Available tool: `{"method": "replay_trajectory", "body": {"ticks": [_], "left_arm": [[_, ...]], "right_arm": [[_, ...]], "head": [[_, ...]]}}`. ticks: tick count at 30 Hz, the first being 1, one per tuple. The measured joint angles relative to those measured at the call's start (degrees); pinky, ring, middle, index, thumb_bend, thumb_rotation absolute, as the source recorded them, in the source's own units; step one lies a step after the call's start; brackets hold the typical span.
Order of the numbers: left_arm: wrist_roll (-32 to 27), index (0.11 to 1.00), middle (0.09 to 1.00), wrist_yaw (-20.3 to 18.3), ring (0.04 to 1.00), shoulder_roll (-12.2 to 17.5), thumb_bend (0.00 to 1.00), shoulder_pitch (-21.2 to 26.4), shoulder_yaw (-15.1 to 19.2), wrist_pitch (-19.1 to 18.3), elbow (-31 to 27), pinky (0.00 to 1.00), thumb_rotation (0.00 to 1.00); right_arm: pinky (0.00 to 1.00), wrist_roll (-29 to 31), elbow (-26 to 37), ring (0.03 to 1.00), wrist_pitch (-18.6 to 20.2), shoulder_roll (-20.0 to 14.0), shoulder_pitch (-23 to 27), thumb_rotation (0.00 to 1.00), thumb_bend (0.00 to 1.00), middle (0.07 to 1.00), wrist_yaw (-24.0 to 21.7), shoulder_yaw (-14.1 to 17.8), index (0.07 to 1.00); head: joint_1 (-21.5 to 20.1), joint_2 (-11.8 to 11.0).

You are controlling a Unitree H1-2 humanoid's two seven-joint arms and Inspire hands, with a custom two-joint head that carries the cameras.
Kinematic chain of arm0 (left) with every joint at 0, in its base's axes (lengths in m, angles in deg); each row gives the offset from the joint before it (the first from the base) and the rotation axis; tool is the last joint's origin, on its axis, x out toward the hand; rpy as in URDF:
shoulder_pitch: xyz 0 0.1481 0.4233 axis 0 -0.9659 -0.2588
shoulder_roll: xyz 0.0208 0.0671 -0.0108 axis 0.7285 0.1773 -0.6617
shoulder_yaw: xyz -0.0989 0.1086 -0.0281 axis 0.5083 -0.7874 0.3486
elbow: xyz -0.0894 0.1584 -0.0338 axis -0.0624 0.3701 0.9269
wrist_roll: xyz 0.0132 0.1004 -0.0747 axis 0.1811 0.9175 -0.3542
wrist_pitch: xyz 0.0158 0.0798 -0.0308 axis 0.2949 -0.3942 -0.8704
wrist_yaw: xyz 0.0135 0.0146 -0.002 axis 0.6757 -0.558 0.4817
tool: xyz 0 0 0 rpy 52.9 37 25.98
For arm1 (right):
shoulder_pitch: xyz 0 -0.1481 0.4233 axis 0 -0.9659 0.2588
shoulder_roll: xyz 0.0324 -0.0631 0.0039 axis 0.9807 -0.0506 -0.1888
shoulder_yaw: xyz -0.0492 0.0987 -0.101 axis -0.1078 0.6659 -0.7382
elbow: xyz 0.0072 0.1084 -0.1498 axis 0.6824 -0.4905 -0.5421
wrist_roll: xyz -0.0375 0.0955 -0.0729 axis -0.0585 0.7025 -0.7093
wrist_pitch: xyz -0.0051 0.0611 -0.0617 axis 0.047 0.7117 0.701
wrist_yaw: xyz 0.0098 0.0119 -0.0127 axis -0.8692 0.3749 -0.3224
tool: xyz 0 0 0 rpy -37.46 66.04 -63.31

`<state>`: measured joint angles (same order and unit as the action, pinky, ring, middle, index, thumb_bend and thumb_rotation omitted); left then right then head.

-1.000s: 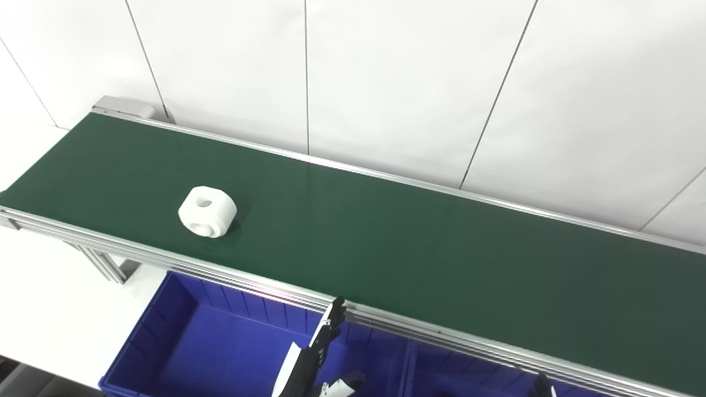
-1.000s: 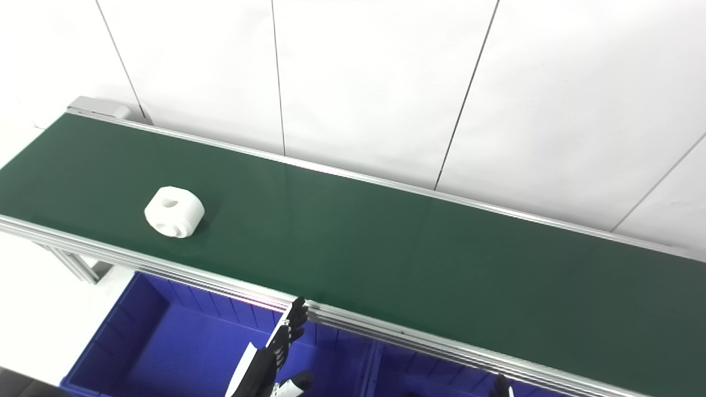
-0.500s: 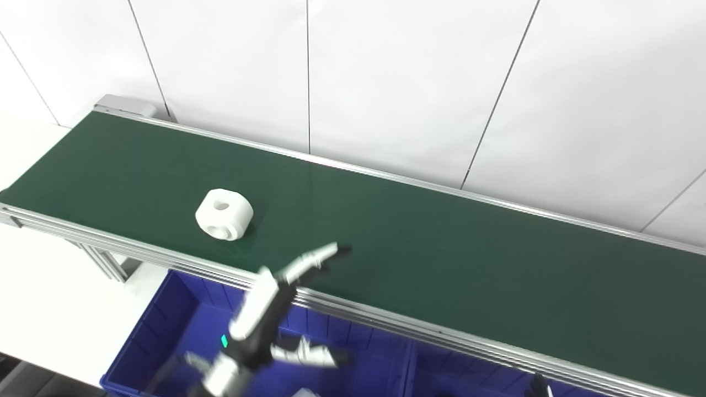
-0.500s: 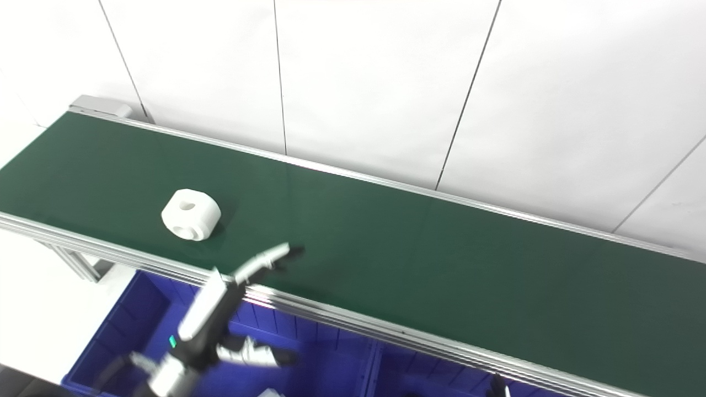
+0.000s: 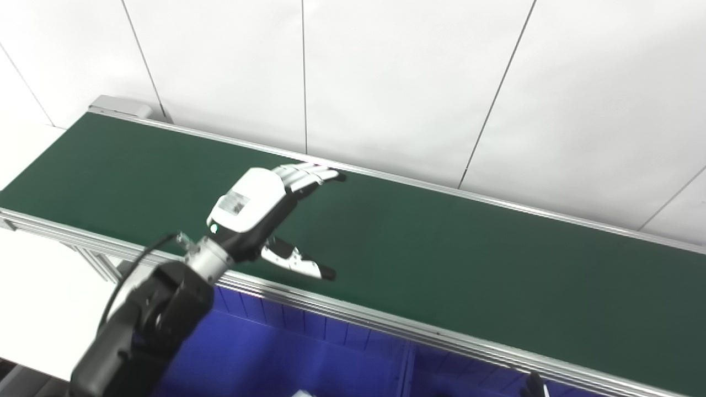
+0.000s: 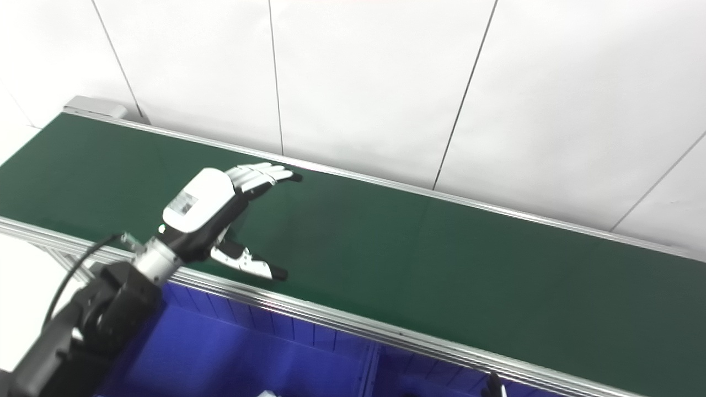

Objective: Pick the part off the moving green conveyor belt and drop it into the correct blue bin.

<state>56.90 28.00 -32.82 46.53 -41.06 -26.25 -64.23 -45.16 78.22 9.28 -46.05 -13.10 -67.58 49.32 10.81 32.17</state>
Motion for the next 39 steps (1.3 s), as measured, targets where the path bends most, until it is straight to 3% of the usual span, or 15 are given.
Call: {"method": "replay_trajectory", "body": {"ticks": [9, 16, 24, 29, 30, 32, 35, 36, 37, 38, 39], "left_arm": [[3.0, 0.875, 0.872, -1.35, 0.87, 4.31, 1.0, 8.24, -1.14, -0.28, 14.73, 0.85, 0.47], [3.26, 0.877, 0.877, -1.38, 0.88, 4.99, 1.0, 9.33, -3.2, -0.47, 24.38, 0.86, 0.42], [-0.07, 0.872, 0.887, -7.48, 0.905, 7.93, 1.0, 9.37, -5.35, -0.65, 25.18, 0.89, 0.48], [-3.71, 0.839, 0.866, -12.8, 0.895, 8.62, 1.0, 10.66, -6.63, -1.83, 25.04, 0.88, 0.39], [-3.38, 0.816, 0.841, -13.13, 0.864, 8.78, 1.0, 11.04, -7.05, -2.08, 25.03, 0.84, 0.31], [-0.84, 0.774, 0.79, -10.7, 0.81, 8.8, 0.98, 11.19, -8.0, -2.05, 25.27, 0.78, 0.16], [5.12, 0.7, 0.718, -2.05, 0.73, 8.26, 0.96, 11.15, -9.33, -1.83, 28.33, 0.69, 0.05], [5.92, 0.636, 0.652, 0.43, 0.648, 8.0, 0.88, 11.14, -9.32, -1.52, 29.25, 0.63, 0.01], [6.15, 0.628, 0.644, 3.62, 0.639, 7.73, 0.87, 11.14, -9.29, -0.6, 30.3, 0.62, 0.01], [6.27, 0.521, 0.567, 6.65, 0.557, 7.46, 0.61, 11.14, -9.24, 0.42, 31.25, 0.56, 0.02], [6.04, 0.491, 0.523, 9.87, 0.513, 7.03, 0.55, 11.15, -8.96, 1.79, 32.41, 0.52, 0.01]], "right_arm": [[1.0, 0.59, 0.32, 0.987, 0.0, 0.4, -0.05, 1.0, 0.66, 1.0, -1.3, 0.03, 1.0], [0.99, 0.93, 1.24, 0.981, 0.0, 0.65, -0.57, 1.0, 0.67, 1.0, -1.54, 0.17, 1.0], [1.0, 1.17, 1.95, 0.975, 0.0, 0.72, -0.77, 1.0, 0.66, 1.0, -1.86, 0.17, 1.0], [0.99, 1.19, 2.1, 0.976, 0.0, 0.99, -0.83, 1.0, 0.66, 1.0, -2.2, 0.15, 1.0], [0.99, 1.17, 2.1, 0.972, 0.0, 1.0, -0.83, 1.0, 0.66, 1.0, -2.22, 0.15, 1.0], [0.99, 1.11, 2.1, 0.968, 0.0, 1.0, -0.85, 1.0, 0.66, 1.0, -2.19, 0.17, 1.0], [0.99, 0.99, 2.12, 0.967, 0.0, 1.02, -1.17, 1.0, 0.66, 1.0, -2.16, 0.16, 1.0], [0.99, 0.99, 2.13, 0.963, 0.0, 1.02, -1.32, 1.0, 0.66, 1.0, -2.18, 0.16, 1.0], [0.99, 0.99, 2.14, 0.963, 0.0, 1.01, -1.51, 1.0, 0.66, 1.0, -2.18, 0.16, 1.0], [0.99, 1.02, 2.18, 0.963, 0.0, 1.02, -1.62, 1.0, 0.66, 1.0, -2.19, 0.15, 1.0], [1.0, 1.07, 2.31, 0.963, 0.0, 1.02, -1.64, 1.0, 0.66, 1.0, -2.22, 0.14, 1.0]], "head": [[-0.79, 0.53], [-0.97, 1.31], [-1.23, 1.85], [-1.67, 2.37], [-1.67, 2.46], [-1.67, 2.46], [-1.76, 2.64], [-1.76, 2.64], [-1.76, 2.64], [-1.93, 2.64], [-2.02, 2.72]]}}
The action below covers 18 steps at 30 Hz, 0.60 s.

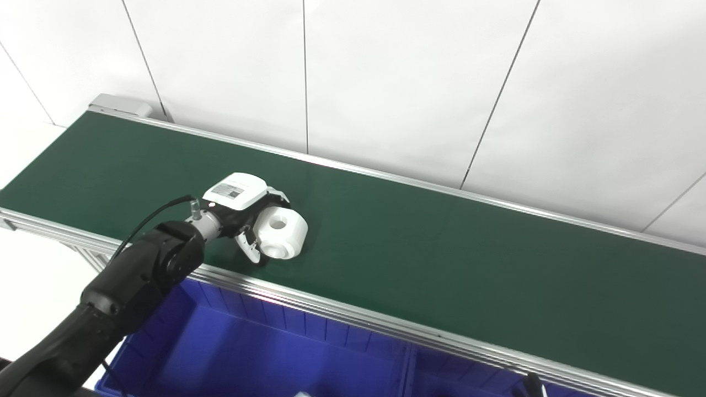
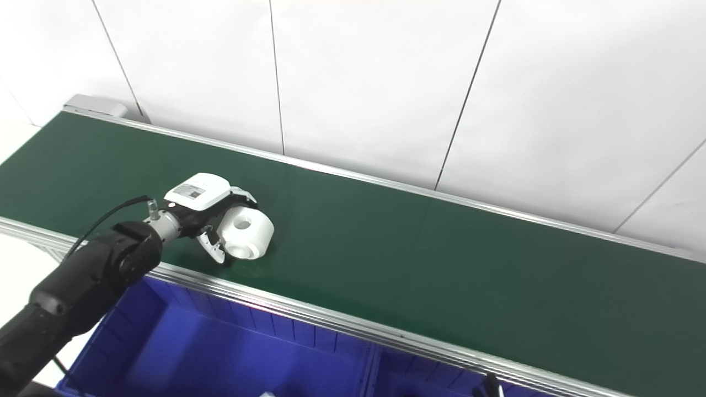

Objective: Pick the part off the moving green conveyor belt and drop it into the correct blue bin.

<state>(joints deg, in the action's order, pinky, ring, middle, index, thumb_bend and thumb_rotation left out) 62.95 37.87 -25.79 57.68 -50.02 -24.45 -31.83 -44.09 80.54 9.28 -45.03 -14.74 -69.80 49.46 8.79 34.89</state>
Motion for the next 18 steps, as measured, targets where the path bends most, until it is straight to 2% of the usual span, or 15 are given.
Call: {"method": "replay_trajectory", "body": {"ticks": [3, 5, 11, 18], "left_arm": [[-0.93, 0.488, 0.493, 3.76, 0.476, -0.7, 0.53, 0.0, 0.16, 2.67, 1.15, 0.49, 0.0], [-2.64, 0.479, 0.496, 5.34, 0.485, -1.42, 0.52, 0.0, 0.33, 4.33, 1.8, 0.48, 0.0], [-5.25, 0.476, 0.497, 6.23, 0.489, -3.15, 0.52, -0.04, 0.82, 6.11, 1.36, 0.49, 0.0], [-8.2, 0.475, 0.5, 4.81, 0.503, -3.47, 0.52, -0.83, 1.38, 6.91, -3.31, 0.49, 0.0]], "right_arm": [[1.0, 0.11, 0.2, 0.964, 0.0, 0.01, 0.0, 1.0, 0.67, 1.0, -0.11, -0.02, 1.0], [1.0, 0.13, 0.3, 0.965, 0.0, 0.03, -0.01, 1.0, 0.68, 1.0, -0.17, -0.06, 1.0], [1.0, 0.16, 1.05, 0.963, 0.0, 0.06, -0.18, 1.0, 0.71, 1.0, -0.21, -0.21, 1.0], [0.98, 0.09, 1.13, 0.955, 0.0, 0.07, -0.26, 1.0, 0.7, 1.0, -0.16, -0.38, 1.0]], "head": [[-0.09, 0.09], [-0.18, 0.26], [-0.35, 0.44], [-0.44, 0.62]]}}
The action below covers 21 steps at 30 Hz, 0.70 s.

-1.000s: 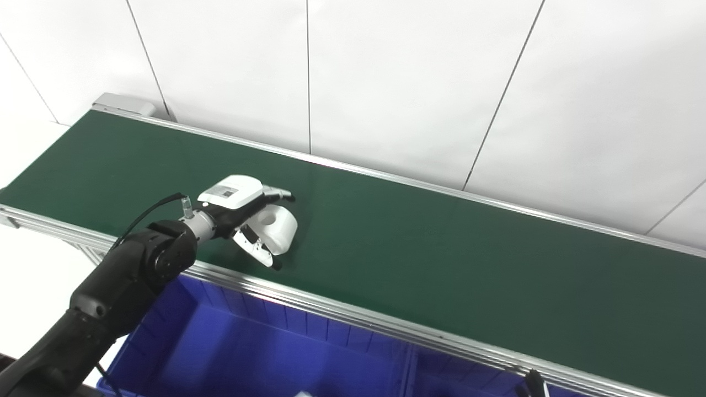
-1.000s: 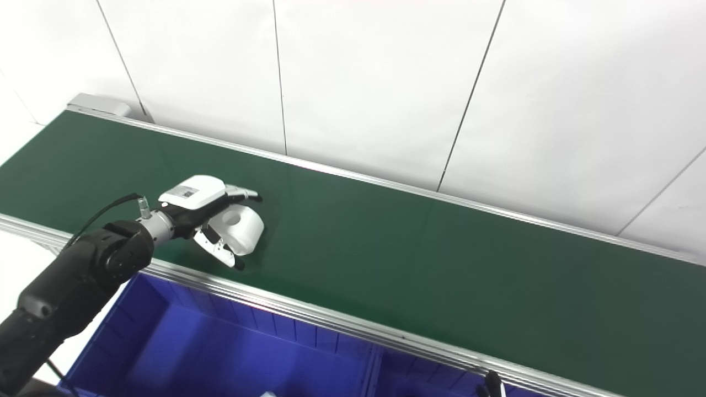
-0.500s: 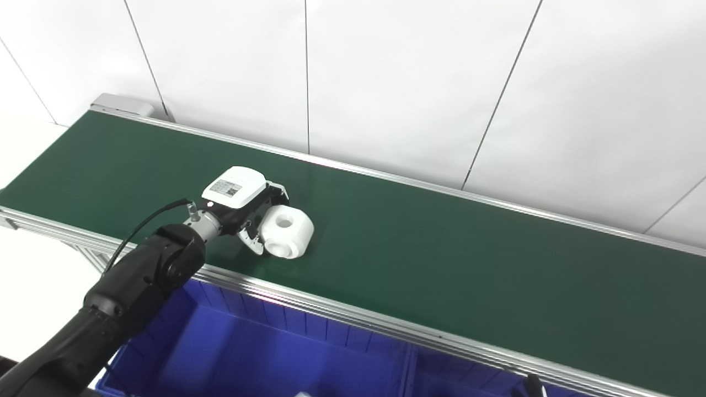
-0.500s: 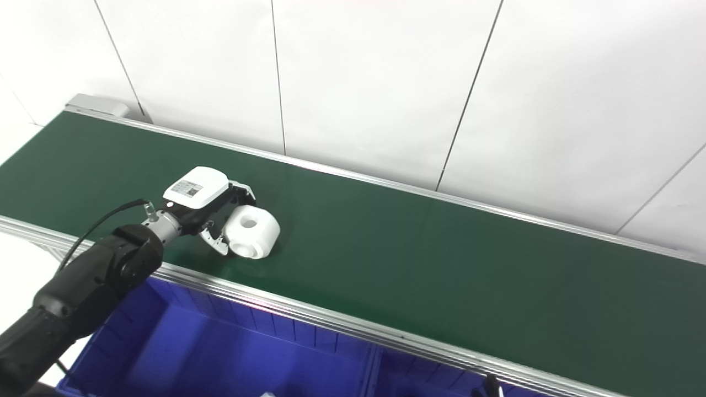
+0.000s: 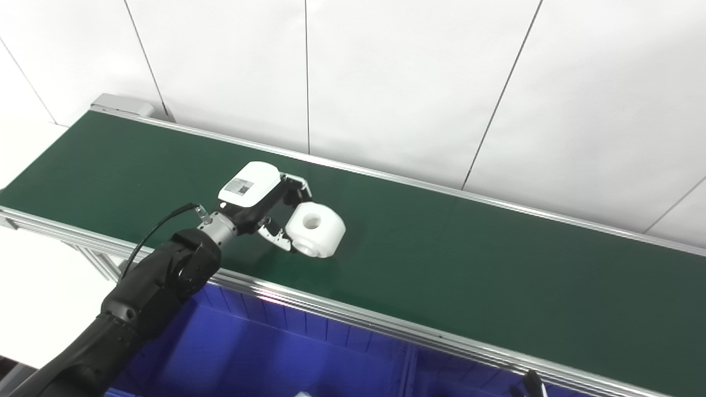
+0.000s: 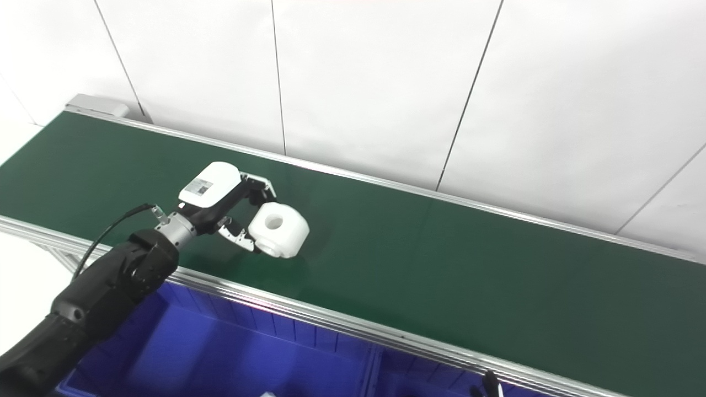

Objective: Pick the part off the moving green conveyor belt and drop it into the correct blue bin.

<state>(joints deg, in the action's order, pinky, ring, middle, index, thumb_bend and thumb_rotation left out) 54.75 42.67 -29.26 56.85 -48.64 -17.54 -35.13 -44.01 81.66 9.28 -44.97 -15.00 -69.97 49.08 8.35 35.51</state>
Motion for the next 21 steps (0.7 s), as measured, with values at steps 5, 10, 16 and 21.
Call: {"method": "replay_trajectory", "body": {"ticks": [5, 10, 16, 21], "left_arm": [[-1.4, 0.466, 0.51, -2.93, 0.511, 0.13, 0.52, -1.53, 0.82, -0.49, -3.66, 0.48, 0.0], [-4.04, 0.462, 0.511, -5.95, 0.502, 1.59, 0.52, -4.73, 2.7, -0.08, -10.06, 0.47, 0.0], [-9.09, 0.463, 0.507, -13.89, 0.49, 4.55, 0.52, -10.68, 4.0, -0.29, -22.88, 0.46, 0.0], [-10.49, 0.477, 0.495, -19.35, 0.464, 6.2, 0.52, -16.42, 3.93, -1.21, -26.31, 0.43, 0.0]], "right_arm": [[0.97, -0.69, 0.02, 0.947, 0.0, 0.15, 0.0, 1.0, 0.71, 1.0, 0.35, -0.08, 1.0], [0.96, -1.52, 0.57, 0.947, 0.0, 0.5, -0.24, 1.0, 0.73, 1.0, 1.05, -0.31, 1.0], [0.98, -1.08, 3.53, 0.963, 0.04, 0.37, -0.66, 0.99, 0.72, 1.0, 1.05, -0.67, 1.0], [0.97, -0.35, 4.86, 0.949, 0.05, 0.27, -0.89, 0.98, 0.7, 1.0, 0.7, -0.9, 1.0]], "head": [[0.0, 0.35], [0.09, 2.11], [0.35, 6.24], [0.0, 7.21]]}}
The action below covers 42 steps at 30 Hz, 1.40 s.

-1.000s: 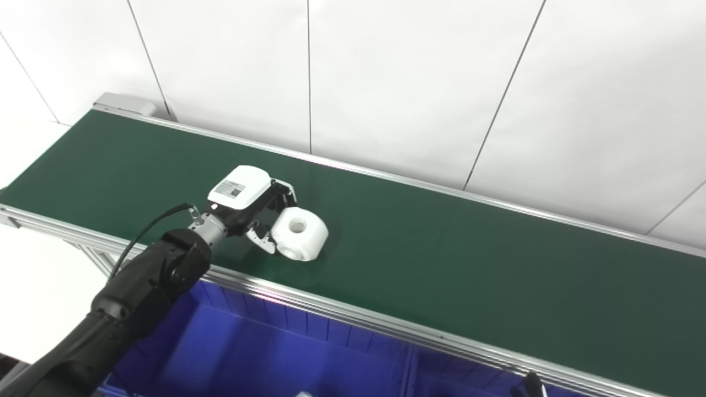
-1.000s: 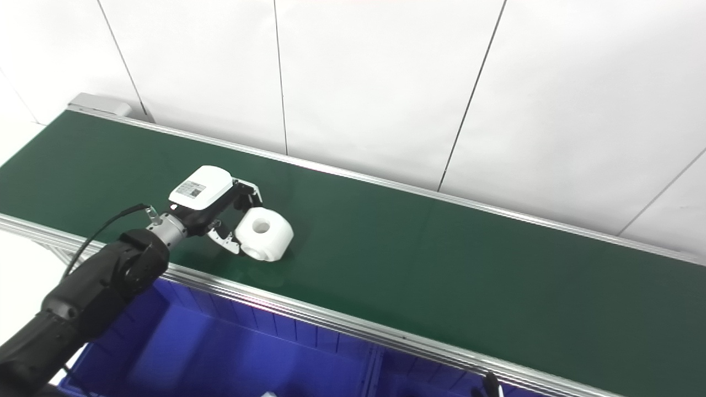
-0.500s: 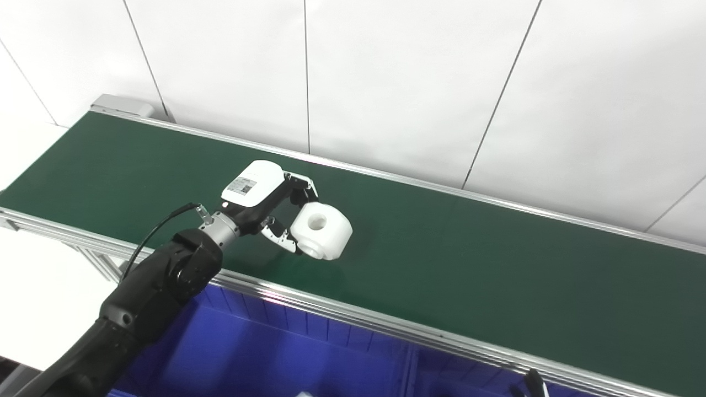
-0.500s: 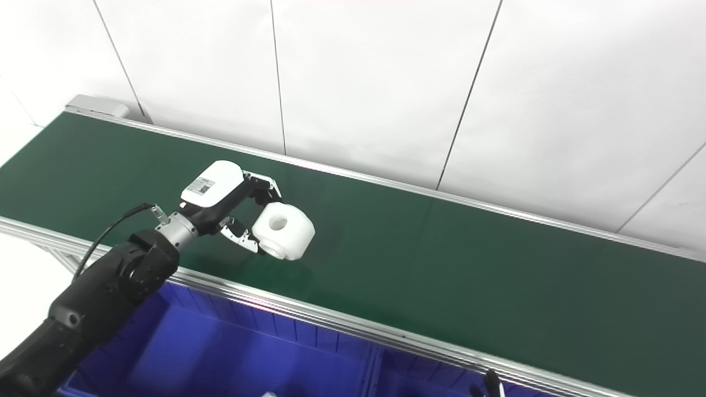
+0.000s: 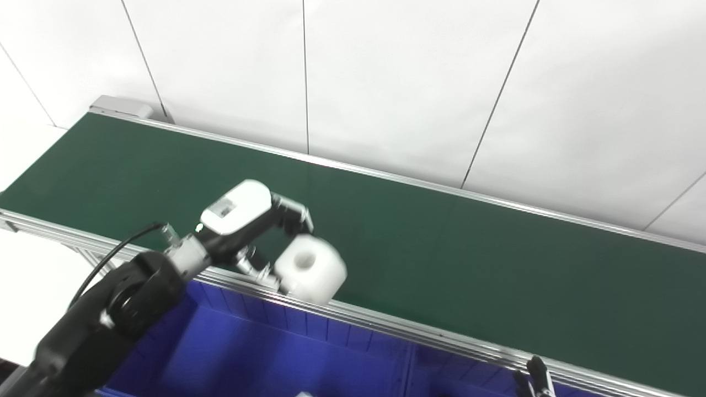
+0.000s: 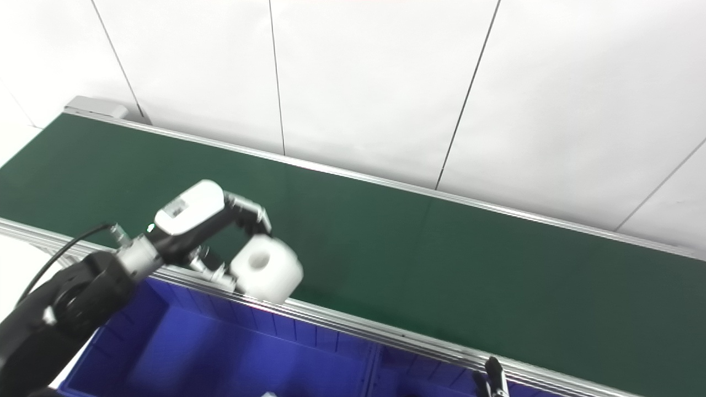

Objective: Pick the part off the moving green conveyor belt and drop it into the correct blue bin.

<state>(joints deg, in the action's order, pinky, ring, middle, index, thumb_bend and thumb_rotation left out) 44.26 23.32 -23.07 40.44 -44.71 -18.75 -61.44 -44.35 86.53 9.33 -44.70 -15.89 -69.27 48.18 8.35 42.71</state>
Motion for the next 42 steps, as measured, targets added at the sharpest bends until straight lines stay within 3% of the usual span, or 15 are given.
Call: {"method": "replay_trajectory", "body": {"ticks": [3, 9, 16, 20, 24, 27, 37, 42], "left_arm": [[3.86, 0.479, 0.495, 0.12, 0.46, 0.03, 0.52, -2.67, 0.02, 0.46, 0.42, 0.41, 0.0], [11.23, 0.472, 0.504, 2.88, 0.46, 0.03, 0.52, -6.27, 0.29, 1.86, 7.12, 0.4, 0.0], [14.85, 0.481, 0.494, 8.49, 0.457, -0.2, 0.52, -6.8, 1.12, 2.64, 11.87, 0.42, 0.0], [17.74, 0.487, 0.488, 9.95, 0.479, -0.61, 0.52, -6.81, 1.41, 0.63, 12.65, 0.47, 0.0], [18.43, 0.499, 0.469, 9.78, 0.452, -0.63, 0.52, -6.81, 1.47, -1.37, 12.12, 0.42, 0.0], [18.4, 0.512, 0.422, 9.12, 0.361, -0.63, 0.52, -6.75, 1.57, -2.78, 11.07, 0.32, 0.0], [18.42, 0.463, 0.511, 5.01, 0.522, -0.53, 0.52, -6.71, 0.92, -5.54, 9.23, 0.5, 0.0], [17.54, 0.483, 0.494, 1.98, 0.471, -0.39, 0.52, -6.64, 0.71, -5.63, 8.97, 0.42, 0.0]], "right_arm": [[0.96, -0.02, 0.0, 0.942, 0.0, -0.15, -0.28, 0.98, 0.7, 1.0, -0.14, -0.06, 1.0], [0.95, -0.77, 0.22, 0.937, 0.01, -0.16, -0.63, 0.97, 0.69, 1.0, 0.1, -0.04, 1.0], [0.93, -1.02, 0.21, 0.921, 0.02, 0.09, -0.64, 0.97, 0.69, 1.0, 0.52, -0.24, 1.0], [0.92, -1.67, 0.31, 0.916, 0.03, 0.32, -0.65, 0.96, 0.7, 1.0, 0.76, -0.36, 1.0], [0.91, -2.0, 1.83, 0.92, 0.55, 0.47, -0.62, 0.95, 0.7, 1.0, 0.78, -0.41, 1.0], [0.92, -1.74, 2.91, 0.921, 1.38, 0.43, -0.41, 0.93, 0.71, 1.0, 0.71, -0.39, 1.0], [0.9, -0.25, 3.97, 0.907, 2.84, -0.32, -0.26, 0.9, 0.73, 1.0, 0.49, -0.23, 1.0], [0.9, -0.1, 4.35, 0.901, 3.16, -0.33, -0.25, 0.89, 0.72, 1.0, 0.49, -0.24, 1.0]], "head": [[0.0, 0.0], [-1.32, 0.18], [-2.2, 0.26], [-2.46, 1.31], [-2.64, 3.52], [-2.29, 4.57], [-2.46, 5.18], [-2.46, 5.19]]}}
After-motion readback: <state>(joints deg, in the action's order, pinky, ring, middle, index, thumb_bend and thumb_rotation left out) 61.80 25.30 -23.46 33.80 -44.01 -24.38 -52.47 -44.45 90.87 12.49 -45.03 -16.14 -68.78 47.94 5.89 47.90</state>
